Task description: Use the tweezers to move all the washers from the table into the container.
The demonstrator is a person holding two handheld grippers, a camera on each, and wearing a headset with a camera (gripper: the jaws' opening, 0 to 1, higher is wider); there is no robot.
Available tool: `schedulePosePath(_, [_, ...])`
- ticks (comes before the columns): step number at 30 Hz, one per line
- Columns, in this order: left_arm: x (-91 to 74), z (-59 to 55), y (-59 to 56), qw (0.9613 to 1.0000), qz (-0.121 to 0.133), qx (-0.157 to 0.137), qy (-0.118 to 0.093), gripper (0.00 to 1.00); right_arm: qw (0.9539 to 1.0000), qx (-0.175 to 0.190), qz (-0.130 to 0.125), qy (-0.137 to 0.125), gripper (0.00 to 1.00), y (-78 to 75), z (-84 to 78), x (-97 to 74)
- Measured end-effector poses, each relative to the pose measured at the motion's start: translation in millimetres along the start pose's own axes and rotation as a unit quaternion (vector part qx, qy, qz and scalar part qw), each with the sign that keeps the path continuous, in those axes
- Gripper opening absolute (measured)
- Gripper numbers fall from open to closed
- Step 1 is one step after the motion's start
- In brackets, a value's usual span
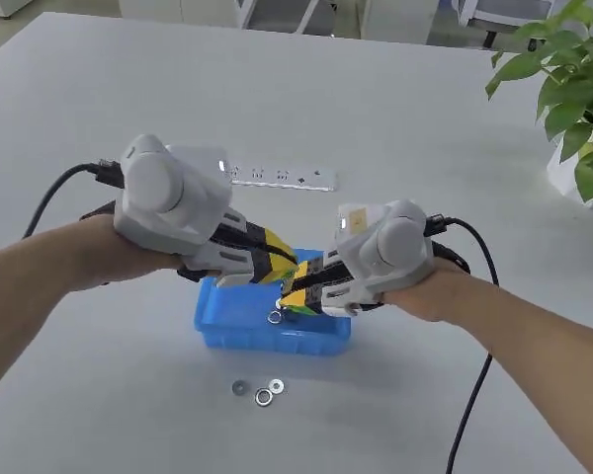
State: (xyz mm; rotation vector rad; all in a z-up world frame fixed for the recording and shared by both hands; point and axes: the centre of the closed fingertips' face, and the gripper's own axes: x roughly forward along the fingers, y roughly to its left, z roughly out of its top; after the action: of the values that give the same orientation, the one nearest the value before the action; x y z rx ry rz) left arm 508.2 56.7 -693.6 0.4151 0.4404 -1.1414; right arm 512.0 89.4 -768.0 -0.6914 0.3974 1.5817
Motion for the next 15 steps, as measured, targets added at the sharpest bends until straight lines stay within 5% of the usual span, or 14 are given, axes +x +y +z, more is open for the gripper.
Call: schedulePosePath(15, [-2.1, 0.7, 4.0, 0.9999, 0.009, 0.006, 0.002, 0.05, 0.9999, -0.003, -0.01, 0.011, 0.12, -2.8, -0.7, -2.0])
